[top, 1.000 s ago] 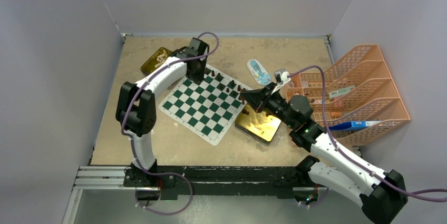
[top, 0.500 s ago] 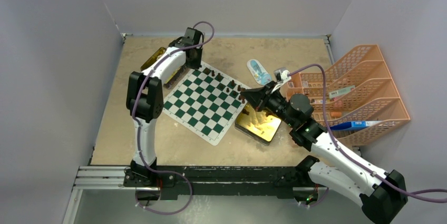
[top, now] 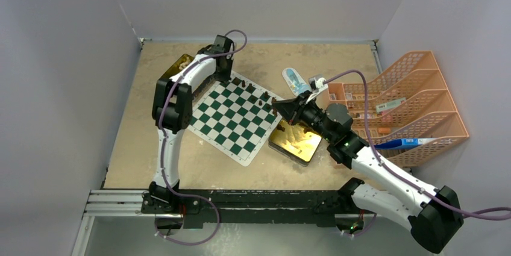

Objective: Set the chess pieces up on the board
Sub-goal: Move the chess piece to the chessboard.

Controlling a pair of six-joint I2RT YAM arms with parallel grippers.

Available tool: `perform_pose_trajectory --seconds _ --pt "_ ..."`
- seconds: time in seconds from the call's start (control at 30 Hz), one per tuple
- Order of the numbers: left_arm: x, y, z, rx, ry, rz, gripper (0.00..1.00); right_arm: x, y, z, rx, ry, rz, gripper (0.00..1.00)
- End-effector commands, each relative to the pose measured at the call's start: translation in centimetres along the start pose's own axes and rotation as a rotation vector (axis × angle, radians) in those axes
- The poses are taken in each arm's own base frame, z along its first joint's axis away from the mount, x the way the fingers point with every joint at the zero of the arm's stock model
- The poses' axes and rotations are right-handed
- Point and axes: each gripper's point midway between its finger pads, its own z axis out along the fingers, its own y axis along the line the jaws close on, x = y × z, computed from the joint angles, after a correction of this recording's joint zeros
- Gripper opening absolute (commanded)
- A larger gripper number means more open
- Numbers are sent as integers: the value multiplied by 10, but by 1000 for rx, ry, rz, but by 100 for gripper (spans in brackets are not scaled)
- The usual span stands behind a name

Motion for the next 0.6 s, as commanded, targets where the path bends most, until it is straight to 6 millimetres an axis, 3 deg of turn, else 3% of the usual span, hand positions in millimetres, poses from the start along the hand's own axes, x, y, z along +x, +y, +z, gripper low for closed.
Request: perform_pose_trajectory --seconds 0.0,0.57 --pt "-15 7 -3 -18 -31 13 8 -35 17 4 -49 -93 -40 0" --pt "-12 12 7 -51 -11 38 17 -32 13 4 -39 -93 -42 0"
